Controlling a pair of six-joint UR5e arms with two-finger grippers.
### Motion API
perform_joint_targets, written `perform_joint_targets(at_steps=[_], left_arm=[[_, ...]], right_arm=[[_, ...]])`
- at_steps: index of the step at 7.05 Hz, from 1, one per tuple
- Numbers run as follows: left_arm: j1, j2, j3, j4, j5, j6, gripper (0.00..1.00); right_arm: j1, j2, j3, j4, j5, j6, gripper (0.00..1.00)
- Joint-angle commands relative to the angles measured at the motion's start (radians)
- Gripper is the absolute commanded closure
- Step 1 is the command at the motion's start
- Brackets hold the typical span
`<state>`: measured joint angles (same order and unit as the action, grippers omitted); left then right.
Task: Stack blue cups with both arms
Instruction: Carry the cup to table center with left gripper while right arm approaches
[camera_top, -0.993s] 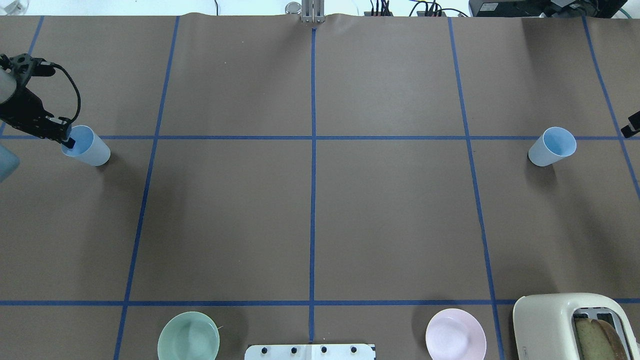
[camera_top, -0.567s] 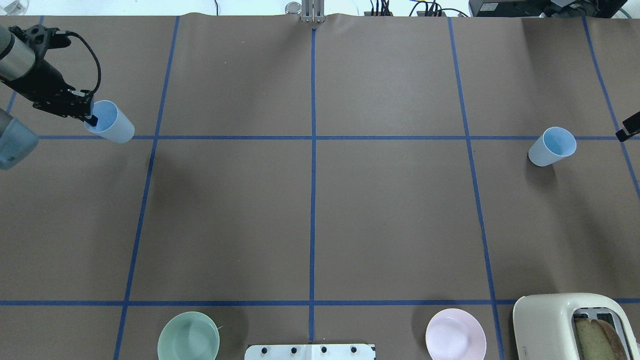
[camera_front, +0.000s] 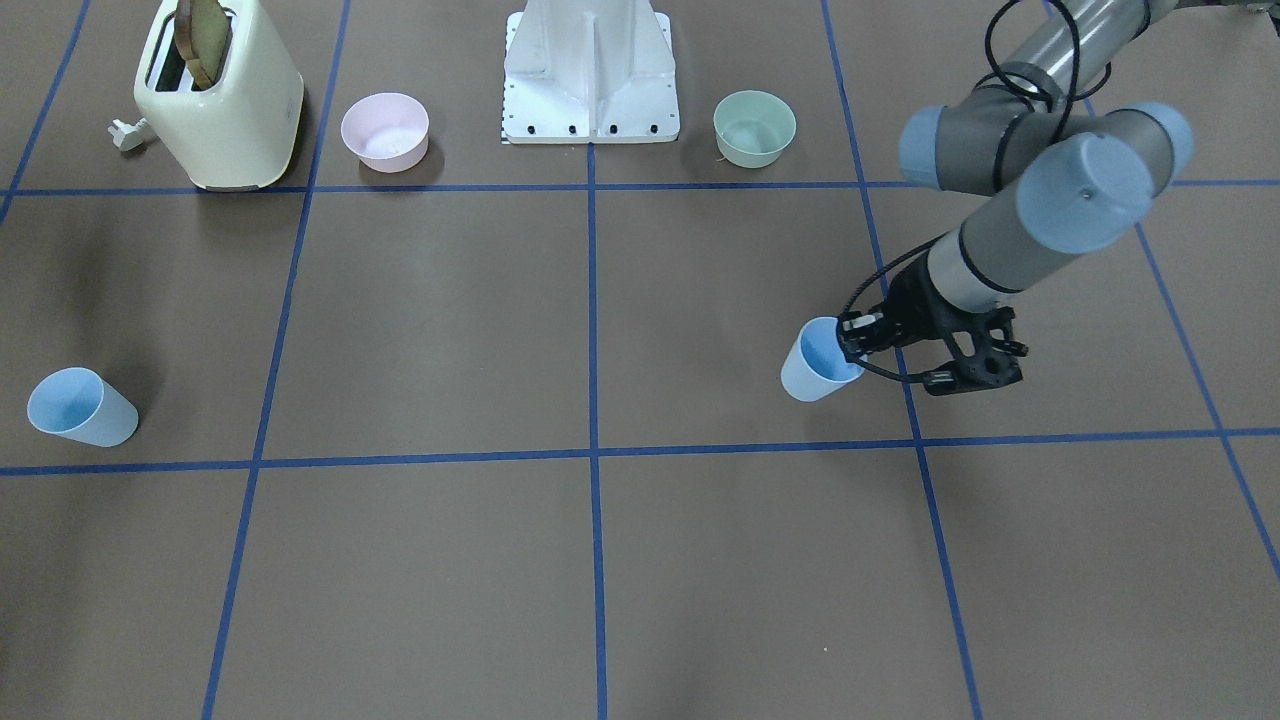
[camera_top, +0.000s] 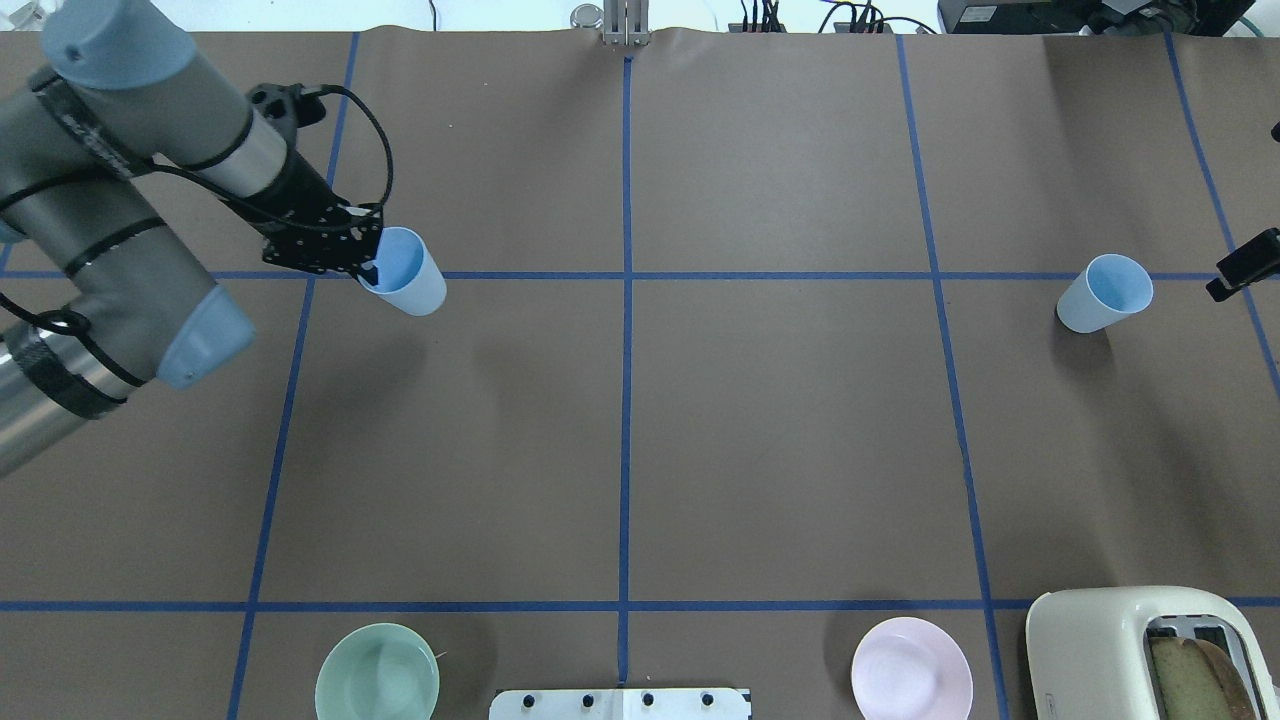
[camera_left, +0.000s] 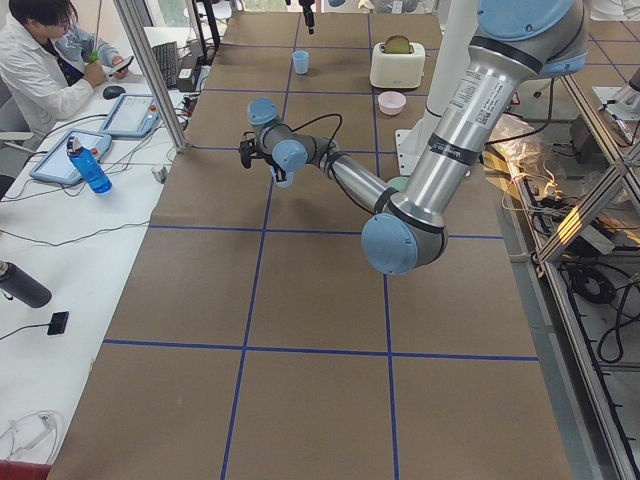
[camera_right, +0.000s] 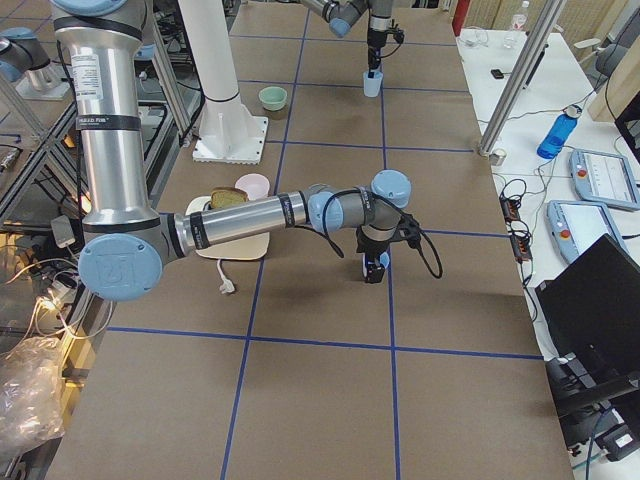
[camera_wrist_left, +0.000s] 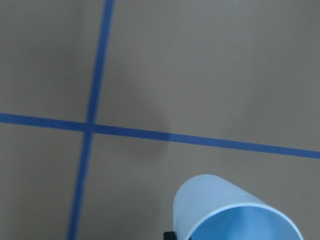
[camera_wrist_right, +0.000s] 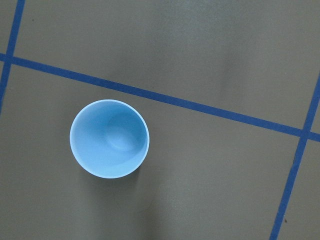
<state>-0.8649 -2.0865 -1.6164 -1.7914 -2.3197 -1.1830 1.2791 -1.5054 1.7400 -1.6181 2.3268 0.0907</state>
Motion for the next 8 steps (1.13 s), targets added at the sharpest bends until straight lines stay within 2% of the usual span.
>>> perform_joint_targets(at_steps=[1, 3, 4, 6, 8], left_arm=[[0.102, -0.105, 0.012, 0.001, 0.057, -0.140, 1.00], [0.162, -0.205, 0.029, 0.074, 0.135, -0.188, 1.00], [0.170, -0.252, 0.059, 0.093, 0.144, -0.188, 1.00], [0.219, -0.308, 0.119, 0.089, 0.192, -0.179, 1.00], [0.234, -0.316, 0.145, 0.083, 0.204, -0.164, 1.00]], right_arm=[[-0.015, 0.055, -0.055, 0.000, -0.001, 0.003, 0.06], [-0.027, 0.102, -0.095, 0.000, -0.003, 0.009, 0.06], [-0.027, 0.122, -0.109, 0.000, -0.003, 0.012, 0.06], [-0.030, 0.125, -0.114, 0.001, -0.003, 0.012, 0.06], [-0.038, 0.125, -0.195, 0.143, -0.007, 0.033, 0.06]])
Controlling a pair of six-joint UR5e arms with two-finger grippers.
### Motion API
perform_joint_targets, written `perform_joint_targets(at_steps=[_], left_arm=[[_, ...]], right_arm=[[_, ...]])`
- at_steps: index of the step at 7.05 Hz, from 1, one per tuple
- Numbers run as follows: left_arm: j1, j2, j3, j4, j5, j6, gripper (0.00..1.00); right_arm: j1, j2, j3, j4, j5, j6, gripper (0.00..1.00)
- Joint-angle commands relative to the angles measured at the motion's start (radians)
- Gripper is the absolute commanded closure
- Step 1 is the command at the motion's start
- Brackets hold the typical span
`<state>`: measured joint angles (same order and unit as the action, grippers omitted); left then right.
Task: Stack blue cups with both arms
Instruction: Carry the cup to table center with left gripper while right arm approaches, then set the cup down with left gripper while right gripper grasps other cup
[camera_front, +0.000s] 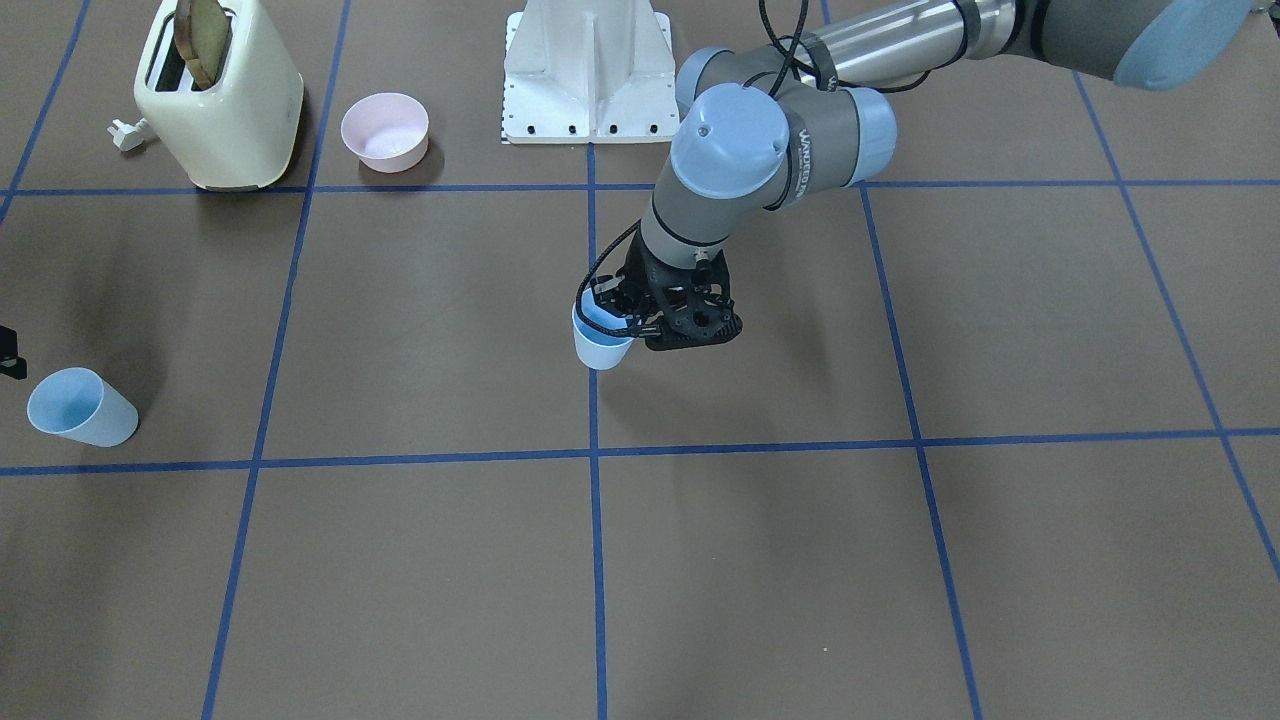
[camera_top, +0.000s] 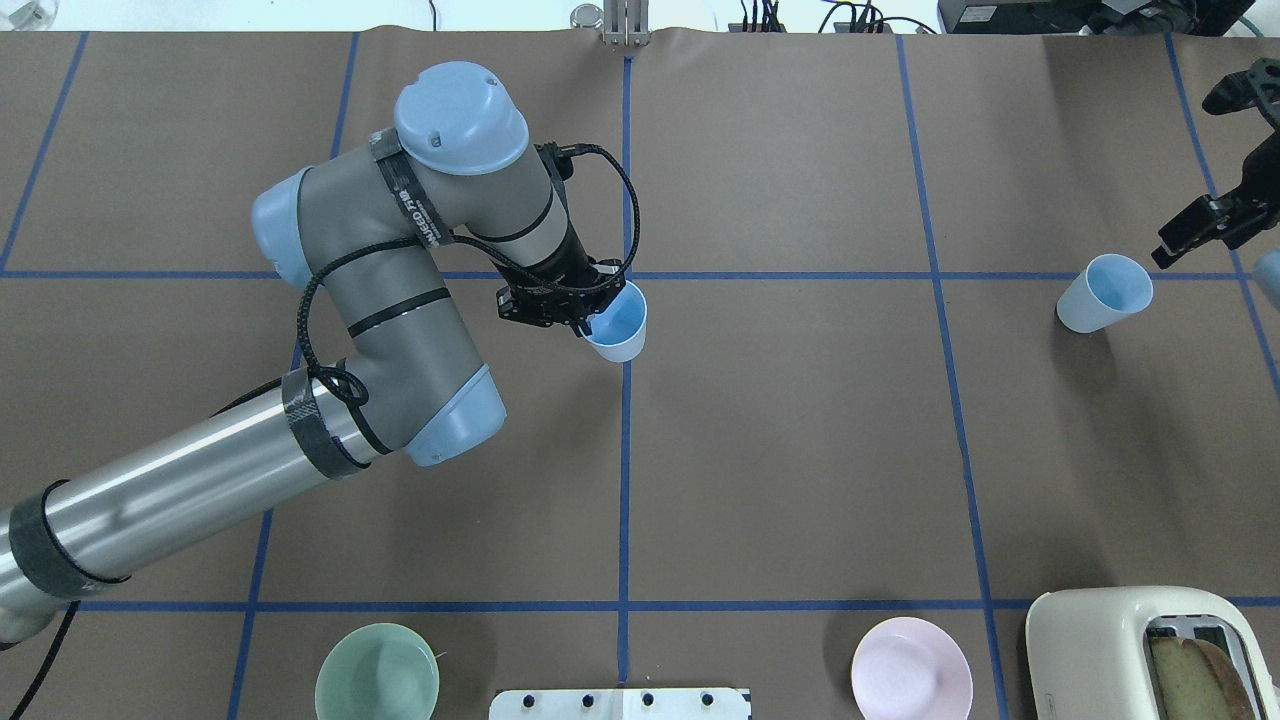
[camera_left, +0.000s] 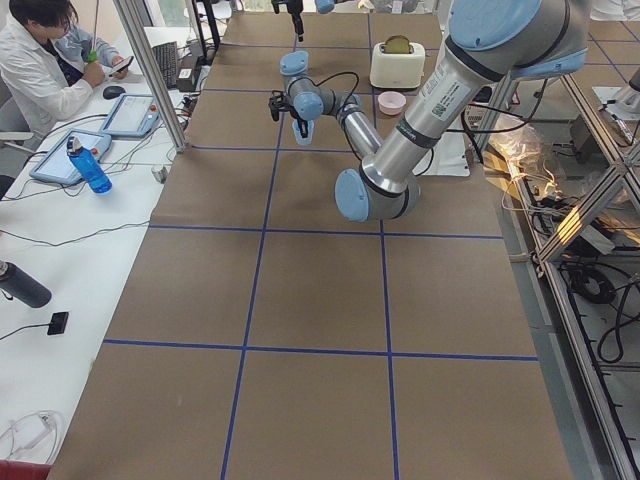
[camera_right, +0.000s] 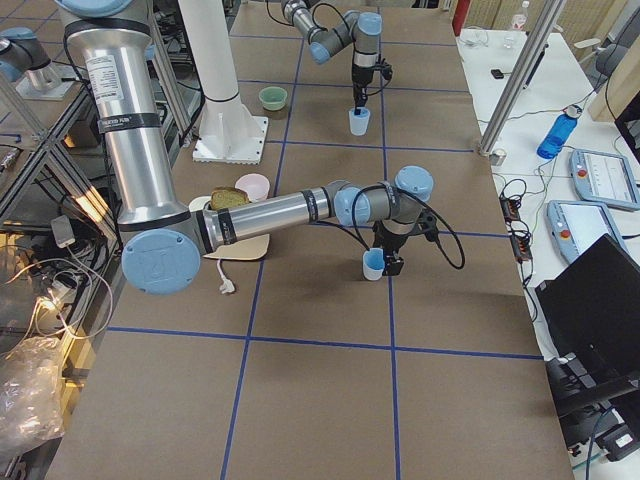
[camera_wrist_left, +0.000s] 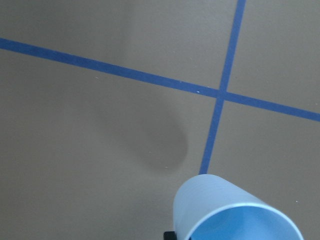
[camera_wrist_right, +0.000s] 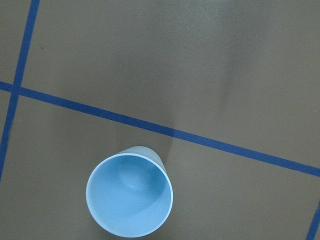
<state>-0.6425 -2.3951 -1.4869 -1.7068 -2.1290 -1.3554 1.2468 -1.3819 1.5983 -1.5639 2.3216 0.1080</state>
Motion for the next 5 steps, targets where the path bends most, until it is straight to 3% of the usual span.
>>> perform_joint_targets(at_steps=[1, 5], left_arm=[[0.017, -0.007, 0.016, -0.004, 0.014, 0.009, 1.00], [0.041, -0.007, 0.027, -0.005, 0.035, 0.024, 1.00]], right_arm=[[-0.018, 0.010, -0.082, 0.152, -0.002, 0.075, 0.07], [-0.046, -0.020, -0.083, 0.226, -0.020, 0.113, 0.08]])
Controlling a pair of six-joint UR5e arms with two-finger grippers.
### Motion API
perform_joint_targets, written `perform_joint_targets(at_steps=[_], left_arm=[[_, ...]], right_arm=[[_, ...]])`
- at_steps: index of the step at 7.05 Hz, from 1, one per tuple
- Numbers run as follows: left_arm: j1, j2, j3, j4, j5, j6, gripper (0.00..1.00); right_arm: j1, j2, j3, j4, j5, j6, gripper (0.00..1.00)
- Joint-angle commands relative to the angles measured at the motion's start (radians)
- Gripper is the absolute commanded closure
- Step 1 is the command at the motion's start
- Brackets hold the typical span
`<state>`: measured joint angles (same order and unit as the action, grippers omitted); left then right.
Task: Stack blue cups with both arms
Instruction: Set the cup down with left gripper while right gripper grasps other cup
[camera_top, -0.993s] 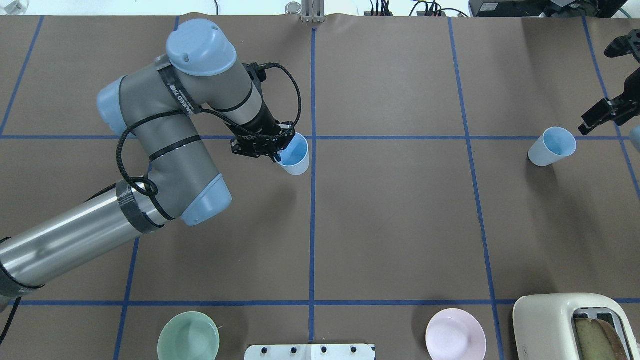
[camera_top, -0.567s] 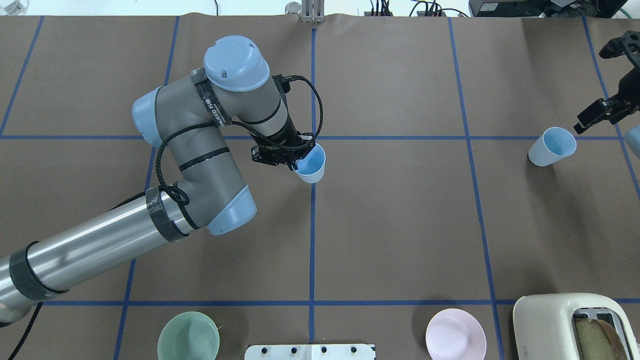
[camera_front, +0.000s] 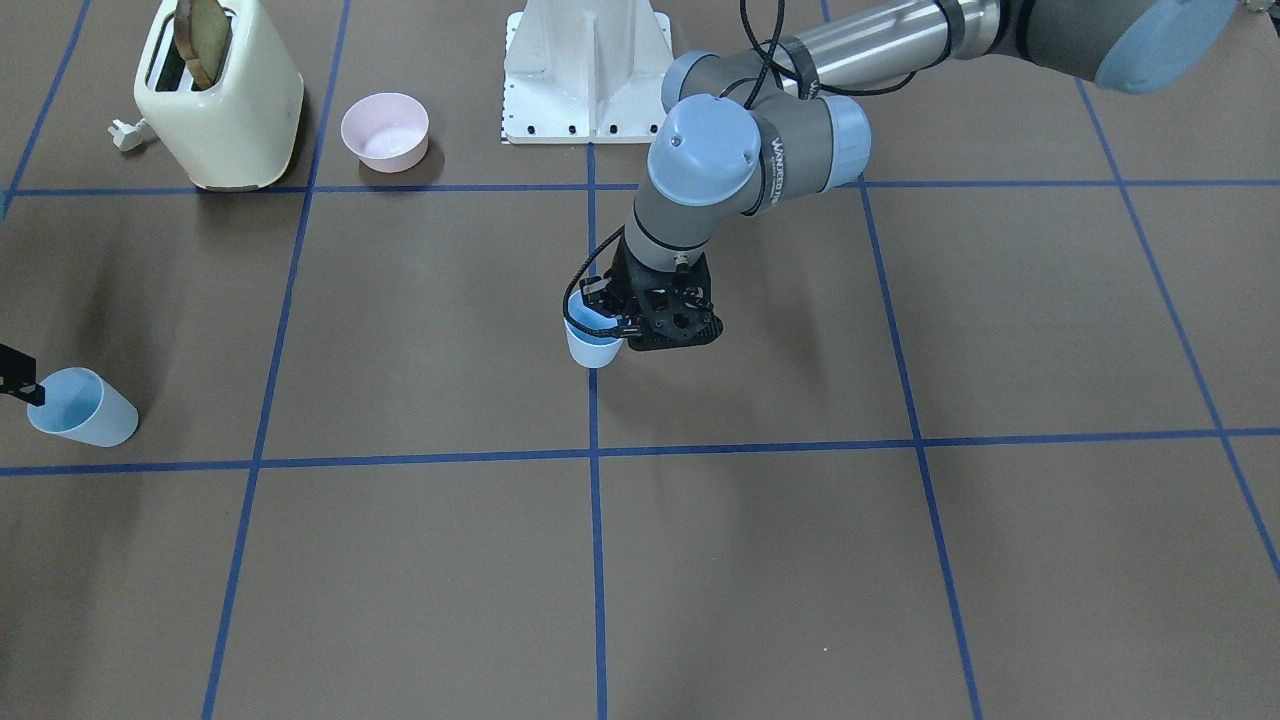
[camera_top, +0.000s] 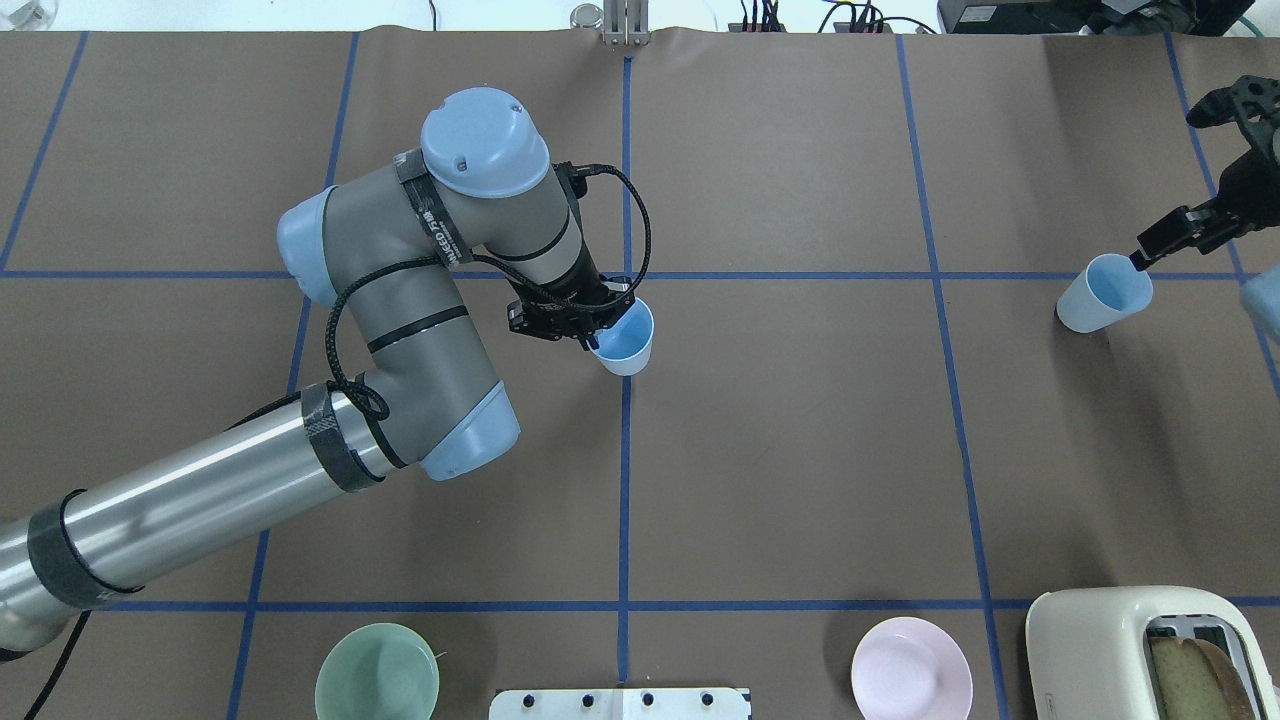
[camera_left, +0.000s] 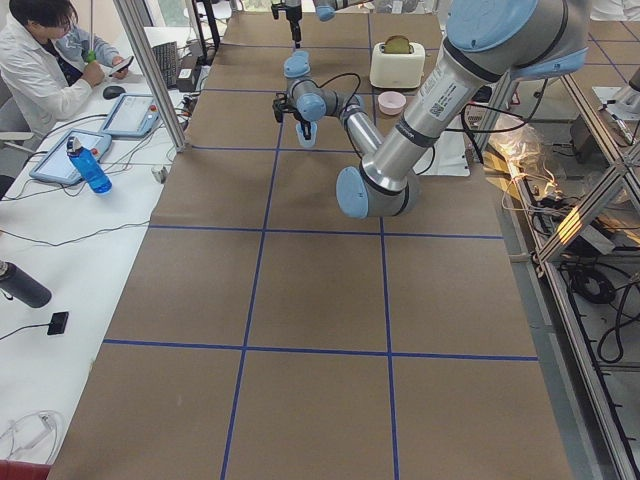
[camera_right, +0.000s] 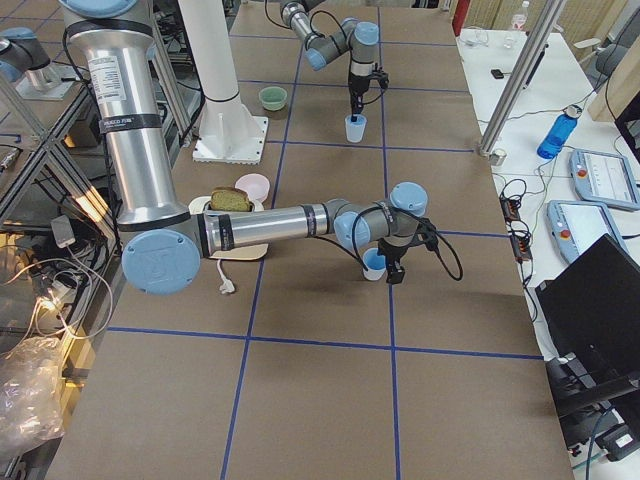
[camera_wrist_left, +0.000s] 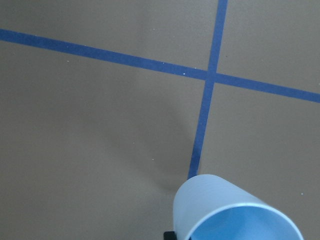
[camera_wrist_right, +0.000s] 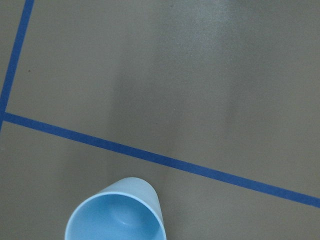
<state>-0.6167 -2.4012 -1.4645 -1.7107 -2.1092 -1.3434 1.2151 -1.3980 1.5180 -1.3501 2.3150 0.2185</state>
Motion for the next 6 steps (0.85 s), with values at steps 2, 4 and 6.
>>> perform_joint_targets(at_steps=[2, 4, 6], left_arm=[[0.020, -0.001, 0.004, -0.001, 0.015, 0.016, 1.00], [0.020, -0.001, 0.018, -0.001, 0.017, 0.017, 1.00], [0.023, -0.001, 0.022, -0.004, 0.015, 0.017, 0.92]], right_arm=[[-0.025, -0.009, 0.001, 0.014, -0.017, 0.004, 0.08], [-0.031, -0.009, 0.002, 0.014, -0.017, 0.004, 0.08], [-0.043, -0.009, 0.001, 0.014, -0.025, 0.002, 0.10]])
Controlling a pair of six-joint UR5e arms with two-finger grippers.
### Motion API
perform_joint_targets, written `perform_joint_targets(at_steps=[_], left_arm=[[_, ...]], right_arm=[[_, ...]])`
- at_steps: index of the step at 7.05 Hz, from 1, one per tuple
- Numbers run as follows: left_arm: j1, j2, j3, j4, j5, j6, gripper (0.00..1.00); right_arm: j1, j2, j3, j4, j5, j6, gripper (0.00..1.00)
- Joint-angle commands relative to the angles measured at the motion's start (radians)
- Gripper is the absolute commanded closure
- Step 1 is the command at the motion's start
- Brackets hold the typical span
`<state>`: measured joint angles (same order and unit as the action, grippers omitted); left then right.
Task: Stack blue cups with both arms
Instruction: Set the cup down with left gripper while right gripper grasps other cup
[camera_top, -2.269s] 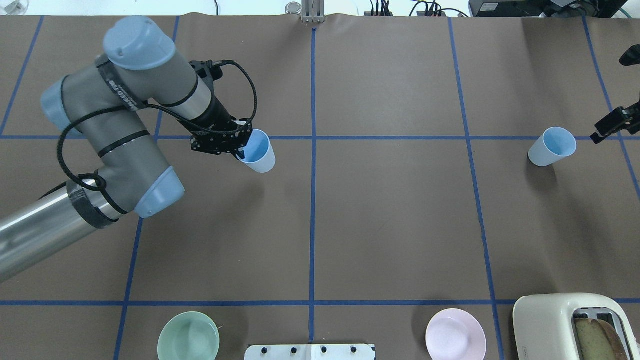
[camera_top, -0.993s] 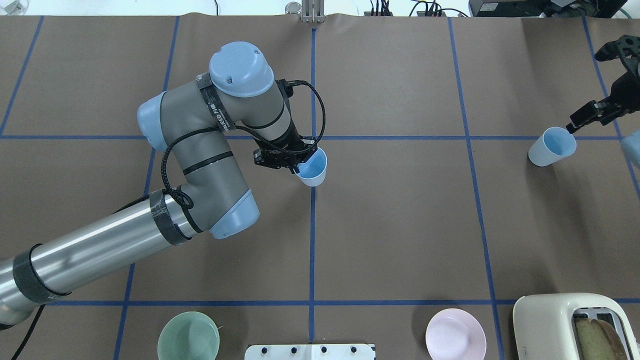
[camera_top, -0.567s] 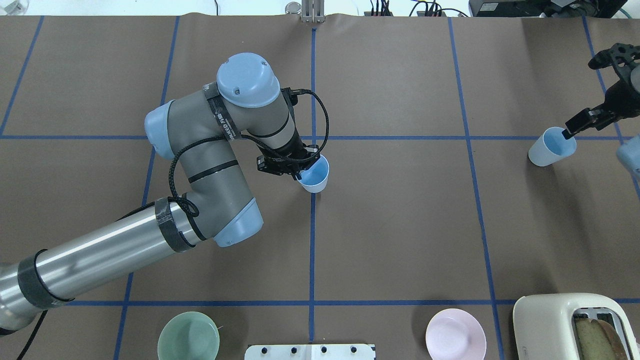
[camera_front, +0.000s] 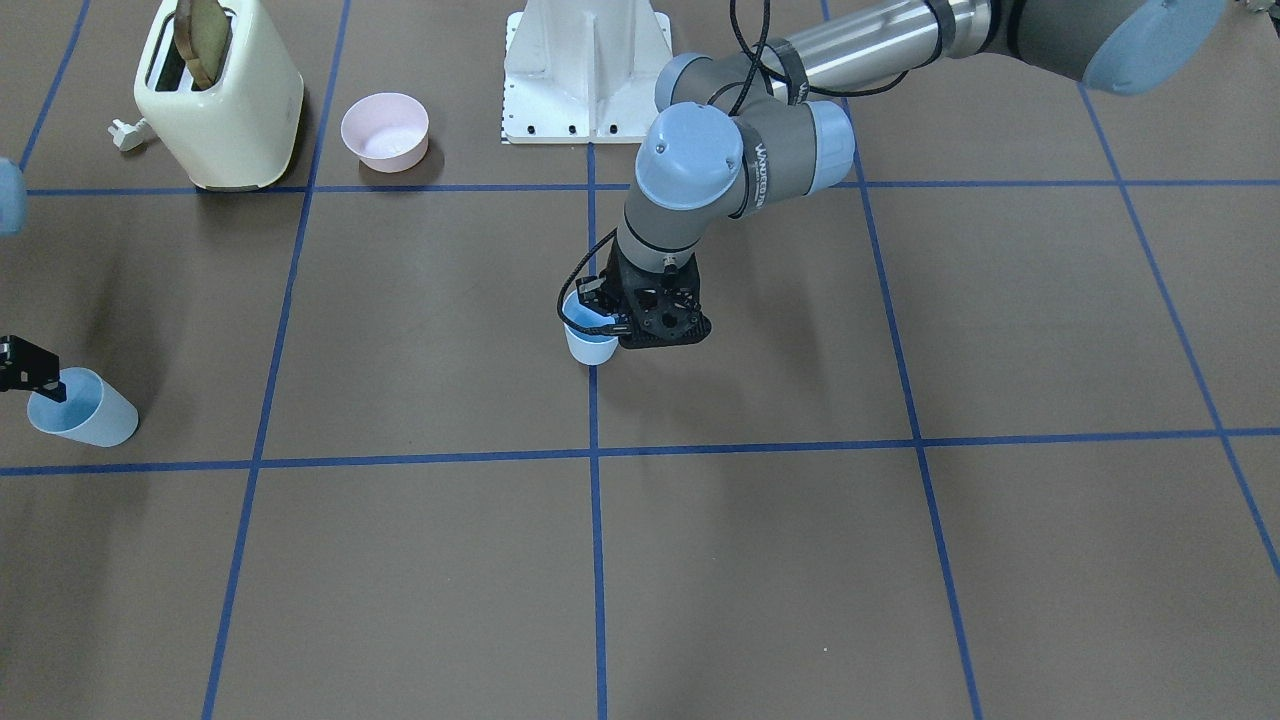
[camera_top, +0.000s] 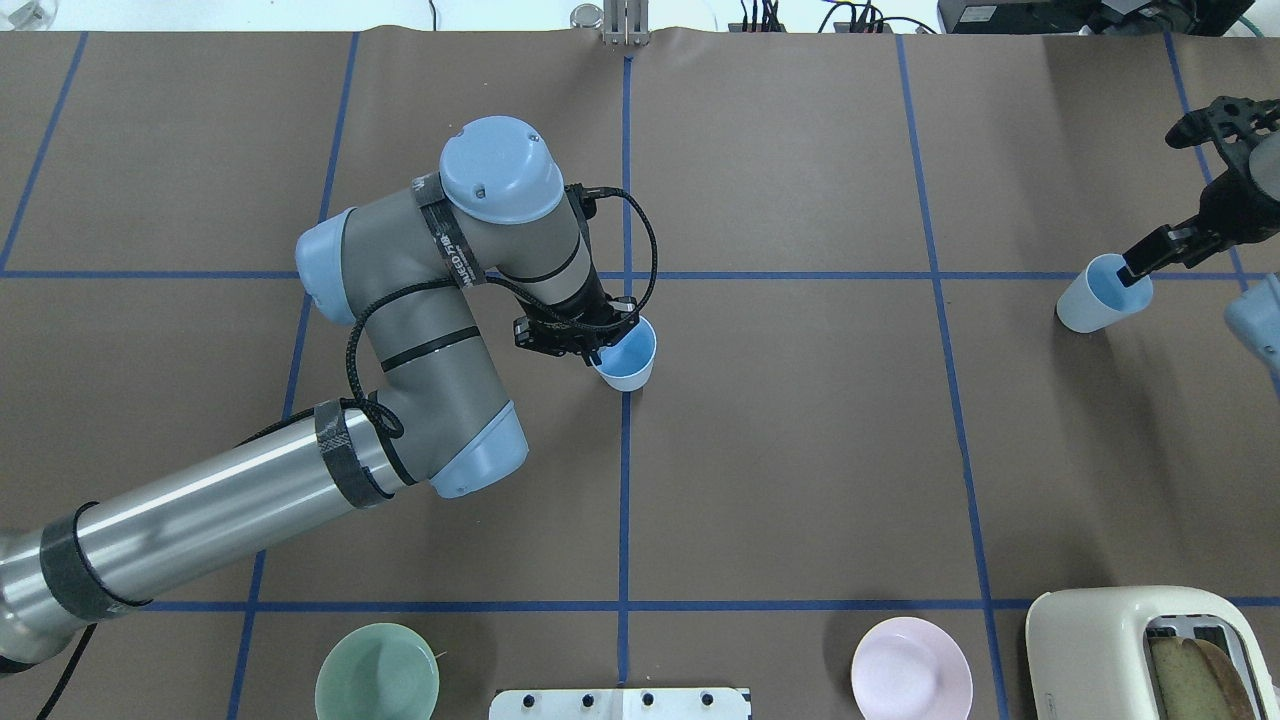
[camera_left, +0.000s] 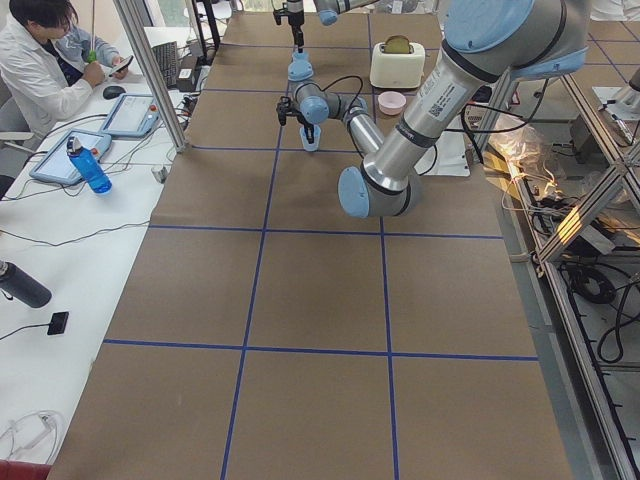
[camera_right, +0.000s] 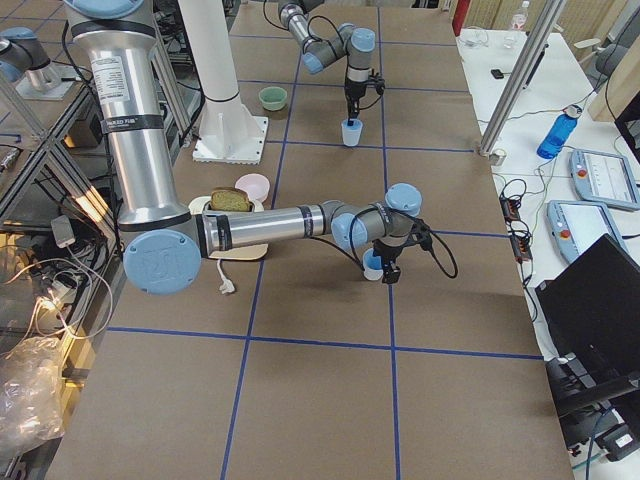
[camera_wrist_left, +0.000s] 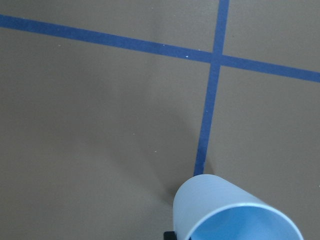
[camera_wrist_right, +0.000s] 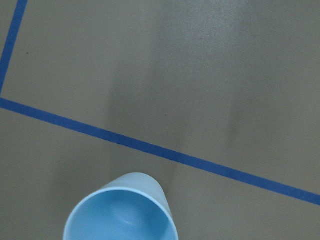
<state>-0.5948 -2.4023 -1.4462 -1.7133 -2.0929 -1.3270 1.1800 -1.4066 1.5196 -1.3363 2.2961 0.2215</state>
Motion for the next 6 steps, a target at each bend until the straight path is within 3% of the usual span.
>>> perform_joint_targets(at_steps=[1, 2, 3, 4, 6], left_arm=[[0.001, 0.000, 0.006, -0.005, -0.001, 0.000, 0.83], [0.001, 0.000, 0.004, -0.006, -0.001, 0.000, 0.68], [0.001, 0.006, 0.004, -0.040, 0.000, 0.002, 0.29], [0.000, 0.011, 0.003, -0.064, 0.001, 0.008, 0.09], [-0.011, 0.011, -0.012, -0.060, -0.007, 0.015, 0.04]], right_arm=[[-0.022, 0.000, -0.002, -0.001, -0.012, -0.001, 0.12], [-0.023, 0.001, -0.002, -0.001, -0.013, -0.001, 0.12], [-0.026, 0.004, -0.004, -0.001, -0.014, -0.001, 0.13], [-0.030, 0.008, -0.006, -0.001, -0.014, -0.002, 0.17], [-0.034, 0.008, -0.013, -0.001, -0.015, -0.008, 0.28]])
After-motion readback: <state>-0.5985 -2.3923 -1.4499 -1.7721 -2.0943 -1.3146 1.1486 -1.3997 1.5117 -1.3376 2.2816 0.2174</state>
